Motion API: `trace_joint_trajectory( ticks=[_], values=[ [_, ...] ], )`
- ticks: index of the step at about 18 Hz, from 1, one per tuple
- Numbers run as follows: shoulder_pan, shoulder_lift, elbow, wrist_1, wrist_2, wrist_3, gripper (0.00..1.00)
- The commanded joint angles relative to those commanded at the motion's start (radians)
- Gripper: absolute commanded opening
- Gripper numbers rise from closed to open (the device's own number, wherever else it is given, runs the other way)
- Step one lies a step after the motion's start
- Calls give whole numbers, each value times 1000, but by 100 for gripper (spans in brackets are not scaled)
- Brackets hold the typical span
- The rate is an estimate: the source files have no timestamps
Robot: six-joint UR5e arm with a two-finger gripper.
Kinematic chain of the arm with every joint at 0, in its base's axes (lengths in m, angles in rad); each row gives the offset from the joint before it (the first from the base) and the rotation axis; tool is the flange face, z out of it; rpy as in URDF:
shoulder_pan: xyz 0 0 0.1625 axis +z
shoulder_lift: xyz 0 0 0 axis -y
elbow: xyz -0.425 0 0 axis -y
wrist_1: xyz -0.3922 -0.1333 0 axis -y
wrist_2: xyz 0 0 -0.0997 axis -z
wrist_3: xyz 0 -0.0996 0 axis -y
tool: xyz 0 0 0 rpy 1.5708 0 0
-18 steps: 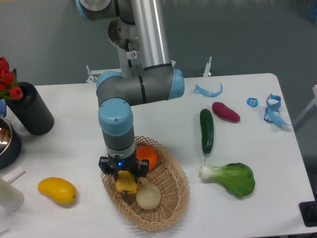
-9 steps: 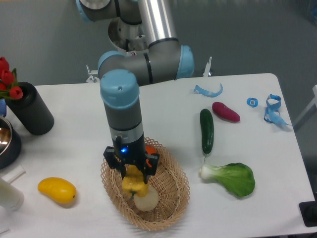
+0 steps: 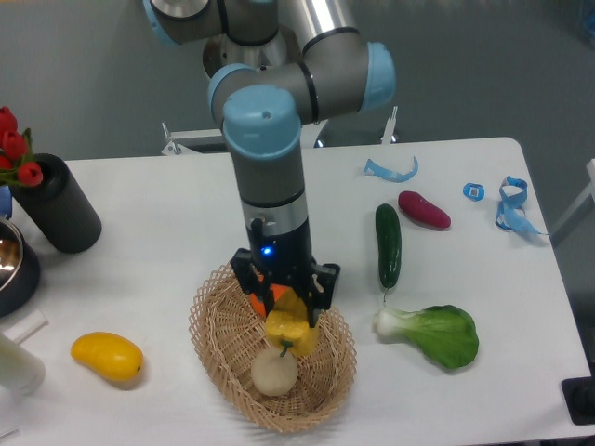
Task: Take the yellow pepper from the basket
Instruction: 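Lift the yellow pepper up out of the basket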
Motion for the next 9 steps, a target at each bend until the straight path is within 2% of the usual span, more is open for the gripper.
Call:
trace_joint_trajectory(
  ticks=[9],
  values=[
    [38, -2, 8, -5, -15, 23, 35]
  ],
)
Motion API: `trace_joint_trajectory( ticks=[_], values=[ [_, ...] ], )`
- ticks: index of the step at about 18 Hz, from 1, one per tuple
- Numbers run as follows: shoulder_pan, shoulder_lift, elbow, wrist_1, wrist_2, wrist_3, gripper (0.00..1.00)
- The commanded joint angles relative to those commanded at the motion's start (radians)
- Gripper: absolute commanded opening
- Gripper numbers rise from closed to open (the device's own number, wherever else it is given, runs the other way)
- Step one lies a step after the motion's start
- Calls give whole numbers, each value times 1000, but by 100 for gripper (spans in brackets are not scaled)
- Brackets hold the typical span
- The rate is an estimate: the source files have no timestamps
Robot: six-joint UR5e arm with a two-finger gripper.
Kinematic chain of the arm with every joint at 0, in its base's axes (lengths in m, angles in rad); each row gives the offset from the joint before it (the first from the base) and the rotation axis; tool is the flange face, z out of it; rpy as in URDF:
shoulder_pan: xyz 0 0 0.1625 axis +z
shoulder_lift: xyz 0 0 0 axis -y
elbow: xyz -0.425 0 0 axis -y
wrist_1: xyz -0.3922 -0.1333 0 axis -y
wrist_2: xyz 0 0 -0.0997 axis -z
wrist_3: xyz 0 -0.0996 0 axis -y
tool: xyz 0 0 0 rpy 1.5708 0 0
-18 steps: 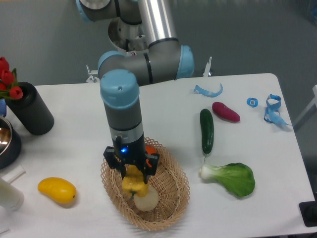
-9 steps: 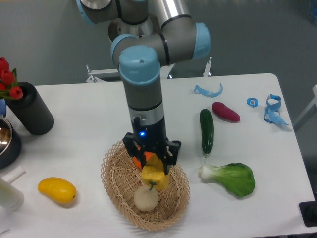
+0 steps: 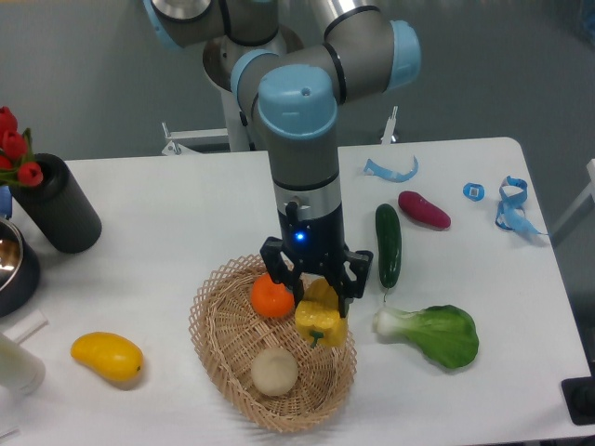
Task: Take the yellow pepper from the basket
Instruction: 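Lift the yellow pepper up out of the basket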
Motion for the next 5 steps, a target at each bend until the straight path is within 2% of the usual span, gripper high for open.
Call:
trace_joint_trajectory(
  ticks=[5],
  values=[
    [6, 6, -9, -2, -6, -5, 35]
  ],
)
